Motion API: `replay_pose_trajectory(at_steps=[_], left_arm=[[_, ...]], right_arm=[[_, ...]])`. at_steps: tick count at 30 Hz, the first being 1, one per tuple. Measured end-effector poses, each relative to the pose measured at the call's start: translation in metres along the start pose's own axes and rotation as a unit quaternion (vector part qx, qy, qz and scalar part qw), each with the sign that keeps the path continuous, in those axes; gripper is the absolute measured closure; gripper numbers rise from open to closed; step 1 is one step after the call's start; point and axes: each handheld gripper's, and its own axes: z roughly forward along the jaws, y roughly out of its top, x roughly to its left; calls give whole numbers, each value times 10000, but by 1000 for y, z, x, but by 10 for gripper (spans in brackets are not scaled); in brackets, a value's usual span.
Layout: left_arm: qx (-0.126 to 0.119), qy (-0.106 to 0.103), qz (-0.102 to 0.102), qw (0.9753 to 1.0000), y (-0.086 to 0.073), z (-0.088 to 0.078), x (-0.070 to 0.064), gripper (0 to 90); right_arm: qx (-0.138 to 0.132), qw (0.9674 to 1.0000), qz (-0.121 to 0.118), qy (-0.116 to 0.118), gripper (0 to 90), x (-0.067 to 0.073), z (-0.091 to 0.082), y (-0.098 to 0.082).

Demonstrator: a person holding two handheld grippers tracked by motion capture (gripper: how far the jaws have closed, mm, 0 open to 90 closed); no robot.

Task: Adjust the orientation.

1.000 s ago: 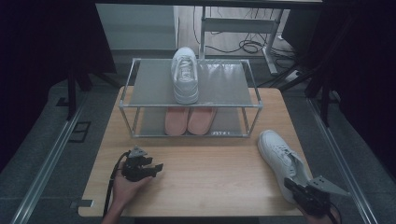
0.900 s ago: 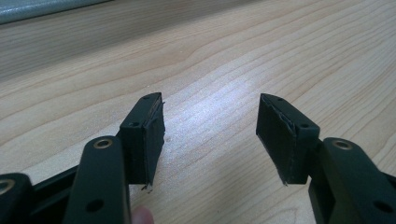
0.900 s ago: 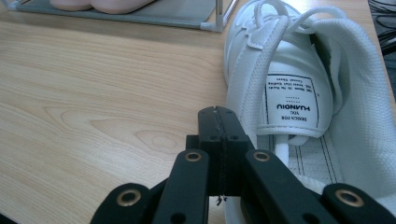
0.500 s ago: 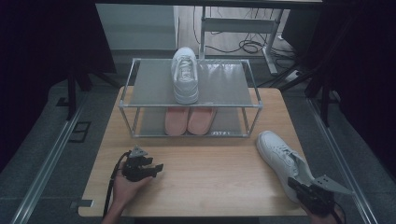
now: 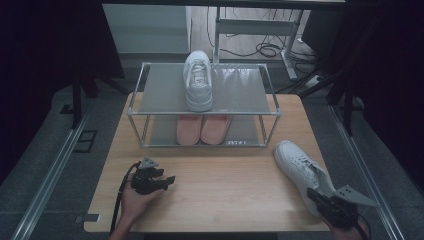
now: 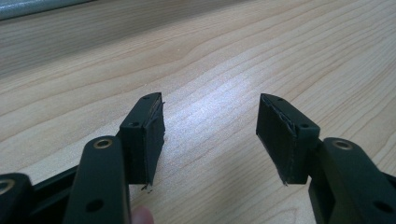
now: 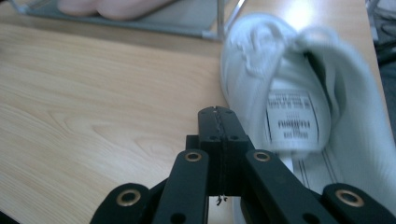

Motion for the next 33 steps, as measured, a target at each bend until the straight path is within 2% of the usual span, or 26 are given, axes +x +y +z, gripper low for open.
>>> replay_pose_trajectory(at_steps=[8,15,33], left_arm=[[10,-12,7,10000,0,0,-1,421],[12,-8,-6,10000,0,0,0,420],[22,1,19,10000,0,0,-1,417]], right_arm=[[-211,9995,-199,121,897,2,-3,28],[-184,9994,-248,184,881,-6,2,44],[-119,9998,-107,99,824,-34,5,58]])
